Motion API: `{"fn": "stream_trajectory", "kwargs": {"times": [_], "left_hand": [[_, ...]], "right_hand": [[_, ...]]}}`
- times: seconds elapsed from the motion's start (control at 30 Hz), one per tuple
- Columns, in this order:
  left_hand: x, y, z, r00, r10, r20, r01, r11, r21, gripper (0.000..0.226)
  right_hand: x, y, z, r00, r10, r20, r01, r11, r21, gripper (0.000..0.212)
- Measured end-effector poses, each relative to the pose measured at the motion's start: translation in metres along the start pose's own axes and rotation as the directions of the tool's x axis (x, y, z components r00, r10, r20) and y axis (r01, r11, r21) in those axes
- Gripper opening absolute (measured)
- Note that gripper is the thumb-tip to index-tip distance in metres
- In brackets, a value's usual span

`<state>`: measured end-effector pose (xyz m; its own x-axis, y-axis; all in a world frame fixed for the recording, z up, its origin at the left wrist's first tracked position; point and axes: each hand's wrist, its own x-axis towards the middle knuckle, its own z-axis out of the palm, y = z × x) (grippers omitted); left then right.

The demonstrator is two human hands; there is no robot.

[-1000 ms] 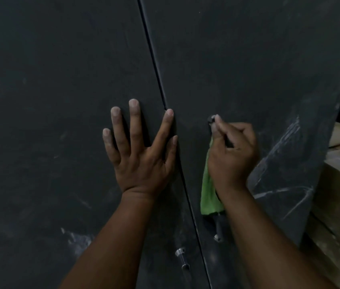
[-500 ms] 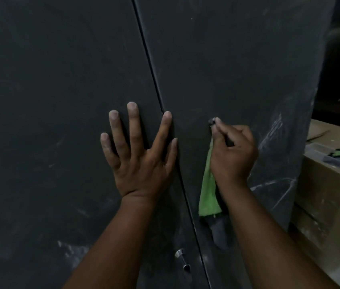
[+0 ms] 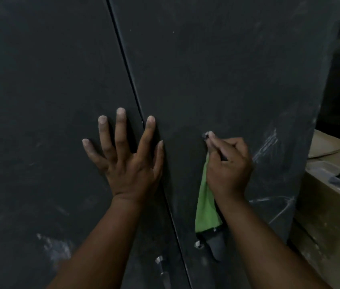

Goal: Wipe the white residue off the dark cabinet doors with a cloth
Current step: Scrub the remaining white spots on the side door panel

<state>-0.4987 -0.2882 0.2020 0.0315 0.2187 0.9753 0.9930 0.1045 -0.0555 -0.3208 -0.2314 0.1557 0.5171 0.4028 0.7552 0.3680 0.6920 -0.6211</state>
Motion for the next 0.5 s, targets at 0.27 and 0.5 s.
{"fn": "stream_trajectory", "kwargs": {"times": [0.27,0.5], "left_hand": [[0.017,0.049,0.017,0.983,0.181,0.020,-0.181,0.983,-0.018,0.056],[0.026,0.079,0.034,0.985,0.173,0.016,-0.173,0.985,0.011,0.055]], "right_hand": [[-0.056,0.055,-0.039,0.921,-0.206,0.330,0.228,0.973,-0.029,0.026],[-0.001,0.060,-0.026,0.996,-0.061,0.060,0.059,0.997,0.041,0.013]]}}
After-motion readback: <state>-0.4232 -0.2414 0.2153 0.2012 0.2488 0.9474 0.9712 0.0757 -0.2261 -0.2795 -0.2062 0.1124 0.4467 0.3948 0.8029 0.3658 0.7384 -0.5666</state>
